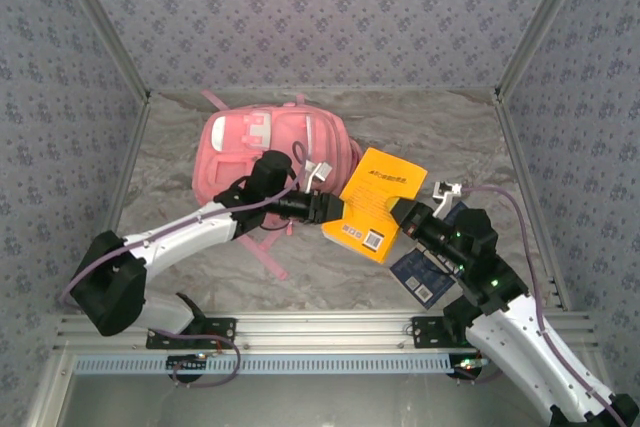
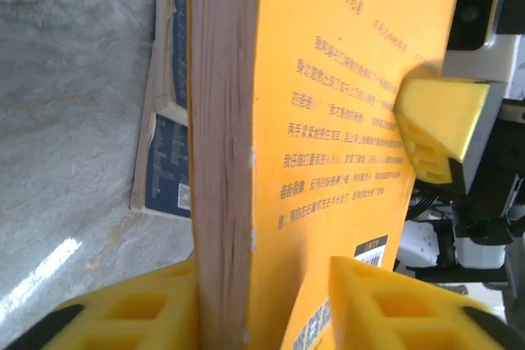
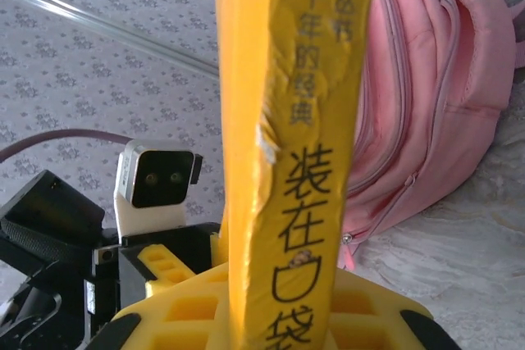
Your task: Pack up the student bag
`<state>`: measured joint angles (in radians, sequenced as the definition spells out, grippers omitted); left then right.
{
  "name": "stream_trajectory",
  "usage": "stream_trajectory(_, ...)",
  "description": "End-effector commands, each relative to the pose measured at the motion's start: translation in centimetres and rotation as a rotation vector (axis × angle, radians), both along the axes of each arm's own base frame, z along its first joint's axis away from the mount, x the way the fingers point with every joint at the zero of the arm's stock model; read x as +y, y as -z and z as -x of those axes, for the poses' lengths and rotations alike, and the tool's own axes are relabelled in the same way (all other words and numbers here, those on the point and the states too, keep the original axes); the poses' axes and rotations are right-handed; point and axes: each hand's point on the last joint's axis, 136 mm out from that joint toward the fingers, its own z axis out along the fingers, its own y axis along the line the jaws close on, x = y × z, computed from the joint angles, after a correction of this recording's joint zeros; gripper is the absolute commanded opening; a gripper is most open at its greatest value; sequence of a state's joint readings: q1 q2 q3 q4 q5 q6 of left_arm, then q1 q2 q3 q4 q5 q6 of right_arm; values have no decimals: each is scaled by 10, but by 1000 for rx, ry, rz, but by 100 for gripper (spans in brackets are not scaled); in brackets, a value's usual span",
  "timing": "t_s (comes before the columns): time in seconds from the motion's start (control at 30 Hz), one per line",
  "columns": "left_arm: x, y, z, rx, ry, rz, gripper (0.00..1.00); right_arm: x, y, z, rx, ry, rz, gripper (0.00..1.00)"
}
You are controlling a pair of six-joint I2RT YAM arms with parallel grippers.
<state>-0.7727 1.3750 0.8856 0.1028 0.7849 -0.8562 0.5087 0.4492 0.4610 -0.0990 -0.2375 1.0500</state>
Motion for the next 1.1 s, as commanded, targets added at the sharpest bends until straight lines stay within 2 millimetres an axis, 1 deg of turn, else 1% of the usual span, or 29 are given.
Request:
stream_trajectory(0.0, 14, -25, -3, -121, -16, 1, 49, 3, -37, 7, -132, -47, -14, 0)
stream_trajectory(0.1, 33, -32, -20, -153, -99, -18, 57, 11, -55, 17, -210, -135, -8, 0)
stream_trajectory(0.17, 39, -40, -27, -177, -126, -3, 61, 18, -68, 27, -267, -197, -12, 0)
stream_trajectory(0.23, 38, -51, -28, -210, -112, 26, 63, 25, -83, 39, -329, -273, -39, 0)
stream_trajectory(0.3, 33, -62, -25, -231, -79, 64, 65, 29, -92, 46, -373, -321, -42, 0)
stream_trajectory(0.37, 29, -71, -23, -250, -49, 103, 65, 30, -103, 51, -424, -342, -32, 0)
stream_trajectory(0.4, 28, -75, -23, -257, -41, 118, 66, 30, -109, 54, -447, -353, -29, 2)
stream_trajectory(0.47, 25, -80, -21, -270, -28, 145, 66, 32, -115, 59, -467, -379, -18, 4)
stream_trajectory(0.57, 21, -92, -13, -312, 3, 195, 66, 32, -122, 65, -495, -400, 6, 5)
stream_trajectory(0.63, 18, -102, -3, -349, 41, 244, 66, 34, -128, 69, -514, -428, 1, 6)
stream_trajectory(0.73, 13, -118, 13, -389, 95, 305, 66, 38, -126, 69, -495, -455, 6, 9)
stream_trajectory(0.87, 11, -133, 30, -428, 157, 346, 66, 39, -127, 68, -496, -459, 14, 9)
stream_trajectory(1.0, 13, -143, 42, -442, 203, 392, 60, 39, -131, 70, -510, -469, 24, 9)
stream_trajectory(1.07, 15, -150, 49, -446, 224, 424, 54, 38, -132, 71, -510, -468, 40, 9)
